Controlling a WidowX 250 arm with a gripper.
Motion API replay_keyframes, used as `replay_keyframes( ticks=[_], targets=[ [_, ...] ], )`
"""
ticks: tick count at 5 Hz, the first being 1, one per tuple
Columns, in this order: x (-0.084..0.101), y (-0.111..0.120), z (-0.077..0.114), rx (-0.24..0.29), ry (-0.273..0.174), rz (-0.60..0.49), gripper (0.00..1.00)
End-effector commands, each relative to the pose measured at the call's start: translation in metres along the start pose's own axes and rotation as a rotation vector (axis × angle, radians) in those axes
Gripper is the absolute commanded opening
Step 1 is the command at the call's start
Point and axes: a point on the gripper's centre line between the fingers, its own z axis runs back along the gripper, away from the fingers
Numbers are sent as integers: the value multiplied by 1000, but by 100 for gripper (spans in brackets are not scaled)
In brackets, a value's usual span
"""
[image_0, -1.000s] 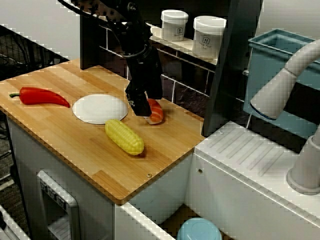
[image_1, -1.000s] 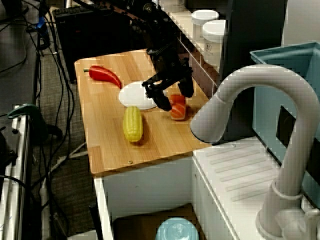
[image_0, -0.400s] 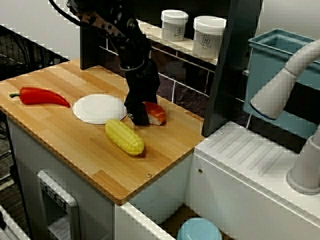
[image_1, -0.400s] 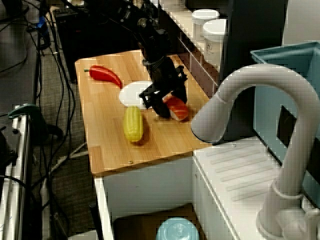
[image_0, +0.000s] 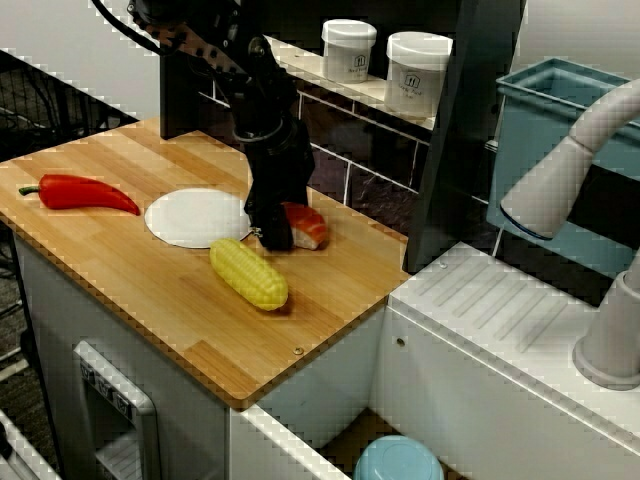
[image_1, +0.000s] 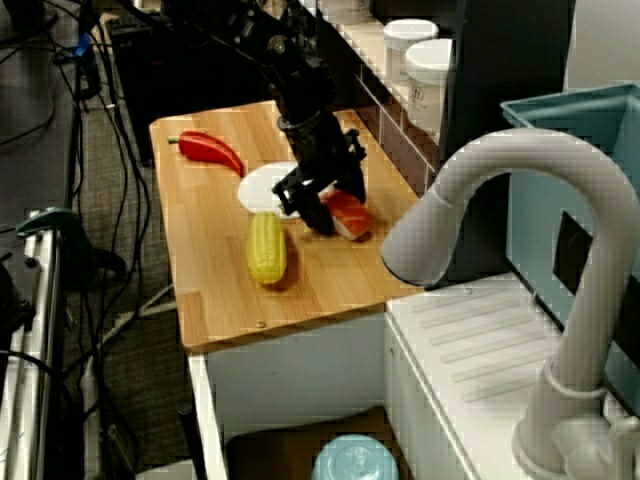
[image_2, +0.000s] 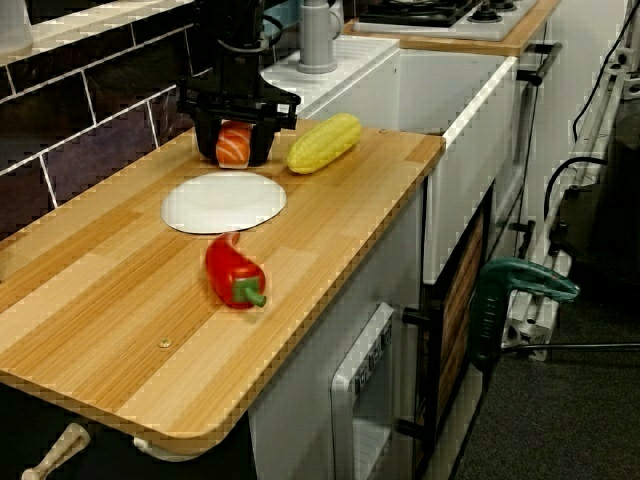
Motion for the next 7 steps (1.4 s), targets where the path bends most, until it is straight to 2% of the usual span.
replay_keyframes(
  ticks=[1,2,3,4,6,7],
  targets=[
    [-11,9,39,53,-27,23,0],
    [-23,13,56,67,-48,63,0],
    [-35,18,68,81,-44,100,0],
    [-55,25,81,104,-21,160,0],
    [-99,30,100,189,13,297,0],
    [-120,34,106,203,45,357,0]
  ],
)
